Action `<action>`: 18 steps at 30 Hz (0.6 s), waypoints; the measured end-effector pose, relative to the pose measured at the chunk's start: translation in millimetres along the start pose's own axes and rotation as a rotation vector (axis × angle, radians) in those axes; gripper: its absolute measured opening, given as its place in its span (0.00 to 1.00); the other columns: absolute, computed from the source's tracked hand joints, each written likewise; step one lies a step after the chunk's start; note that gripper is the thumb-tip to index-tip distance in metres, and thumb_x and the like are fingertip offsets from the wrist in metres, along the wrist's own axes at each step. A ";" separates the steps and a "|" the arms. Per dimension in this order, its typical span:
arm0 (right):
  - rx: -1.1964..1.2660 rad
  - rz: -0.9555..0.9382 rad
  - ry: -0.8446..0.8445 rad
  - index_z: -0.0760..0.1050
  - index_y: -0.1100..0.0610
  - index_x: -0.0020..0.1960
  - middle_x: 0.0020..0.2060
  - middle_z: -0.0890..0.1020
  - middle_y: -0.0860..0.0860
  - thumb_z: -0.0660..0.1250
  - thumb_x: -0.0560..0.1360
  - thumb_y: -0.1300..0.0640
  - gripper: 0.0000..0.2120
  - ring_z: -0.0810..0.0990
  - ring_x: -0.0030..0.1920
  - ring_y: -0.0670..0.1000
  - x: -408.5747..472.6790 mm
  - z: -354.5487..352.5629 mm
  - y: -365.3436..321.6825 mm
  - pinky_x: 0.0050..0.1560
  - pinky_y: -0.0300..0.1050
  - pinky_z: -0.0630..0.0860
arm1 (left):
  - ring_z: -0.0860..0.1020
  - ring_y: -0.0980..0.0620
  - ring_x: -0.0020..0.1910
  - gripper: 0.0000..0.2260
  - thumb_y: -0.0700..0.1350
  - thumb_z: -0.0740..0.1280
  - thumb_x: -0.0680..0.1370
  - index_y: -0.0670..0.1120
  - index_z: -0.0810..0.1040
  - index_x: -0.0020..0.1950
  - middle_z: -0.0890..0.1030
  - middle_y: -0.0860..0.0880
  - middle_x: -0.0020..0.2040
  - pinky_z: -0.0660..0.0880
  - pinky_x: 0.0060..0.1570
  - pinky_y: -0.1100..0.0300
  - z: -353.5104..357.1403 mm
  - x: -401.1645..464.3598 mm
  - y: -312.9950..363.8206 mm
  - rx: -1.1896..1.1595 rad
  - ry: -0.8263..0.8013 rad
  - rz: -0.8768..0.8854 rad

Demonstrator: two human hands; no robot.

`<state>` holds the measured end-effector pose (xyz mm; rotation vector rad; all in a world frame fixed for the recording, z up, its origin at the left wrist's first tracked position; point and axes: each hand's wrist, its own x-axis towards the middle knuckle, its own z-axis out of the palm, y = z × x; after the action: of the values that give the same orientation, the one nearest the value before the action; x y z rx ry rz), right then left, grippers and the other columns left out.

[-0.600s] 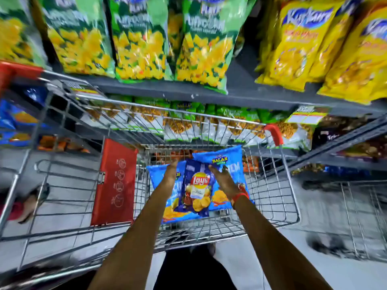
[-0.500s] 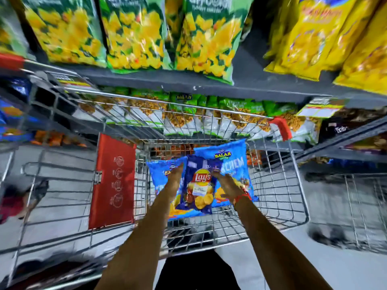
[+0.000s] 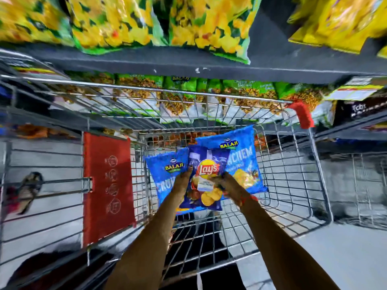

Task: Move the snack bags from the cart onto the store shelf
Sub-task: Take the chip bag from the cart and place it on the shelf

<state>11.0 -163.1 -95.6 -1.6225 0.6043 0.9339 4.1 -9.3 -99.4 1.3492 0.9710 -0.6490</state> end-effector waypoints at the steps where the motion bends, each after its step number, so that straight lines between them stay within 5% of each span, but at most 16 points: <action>1: 0.006 -0.005 -0.019 0.73 0.54 0.39 0.15 0.75 0.44 0.65 0.75 0.67 0.10 0.71 0.17 0.39 -6.5 -2.1 -2.3 0.20 0.31 0.68 | 0.76 0.49 0.43 0.14 0.49 0.60 0.79 0.40 0.79 0.48 0.79 0.45 0.45 0.74 0.43 0.62 -1.7 -5.3 5.1 -0.004 0.002 -0.008; 6: 0.117 -0.098 -0.005 0.76 0.50 0.40 0.21 0.78 0.40 0.67 0.75 0.56 0.05 0.76 0.24 0.37 -42.5 -4.7 -33.5 0.28 0.34 0.73 | 0.82 0.58 0.33 0.17 0.53 0.57 0.80 0.43 0.77 0.57 0.85 0.47 0.43 0.78 0.32 0.67 -8.9 -42.7 30.0 -0.105 -0.059 0.106; 8: 0.176 -0.137 0.009 0.75 0.51 0.37 0.21 0.77 0.41 0.66 0.75 0.53 0.09 0.74 0.24 0.39 -58.5 -4.2 -47.8 0.31 0.39 0.69 | 0.84 0.52 0.46 0.21 0.54 0.56 0.80 0.41 0.76 0.62 0.81 0.42 0.58 0.81 0.46 0.59 -6.6 -62.6 43.9 -0.177 -0.063 0.161; 10: 0.223 -0.193 0.008 0.76 0.52 0.36 0.26 0.78 0.43 0.63 0.76 0.50 0.12 0.76 0.30 0.42 -81.2 -4.7 -69.0 0.35 0.41 0.69 | 0.78 0.42 0.61 0.24 0.56 0.56 0.79 0.42 0.74 0.66 0.75 0.38 0.66 0.74 0.63 0.45 -7.3 -86.2 58.0 -0.237 -0.026 0.205; 13: 0.206 -0.298 -0.130 0.80 0.44 0.50 0.47 0.82 0.46 0.56 0.77 0.42 0.15 0.81 0.50 0.47 -118.1 -7.1 -101.0 0.48 0.41 0.77 | 0.72 0.40 0.67 0.26 0.61 0.57 0.77 0.47 0.70 0.70 0.72 0.42 0.70 0.68 0.68 0.41 -10.1 -120.4 80.6 -0.278 -0.002 0.307; 18: 0.142 -0.485 -0.185 0.78 0.42 0.55 0.59 0.82 0.55 0.53 0.74 0.34 0.21 0.81 0.59 0.55 -178.5 -9.2 -150.4 0.62 0.54 0.76 | 0.81 0.44 0.55 0.23 0.60 0.58 0.77 0.47 0.77 0.62 0.79 0.42 0.62 0.78 0.58 0.45 -19.4 -189.9 122.6 -0.416 0.039 0.483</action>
<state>32.7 -149.0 136.6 -1.4439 0.1319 0.6526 13.6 0.5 127.0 1.1614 0.7194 -0.0472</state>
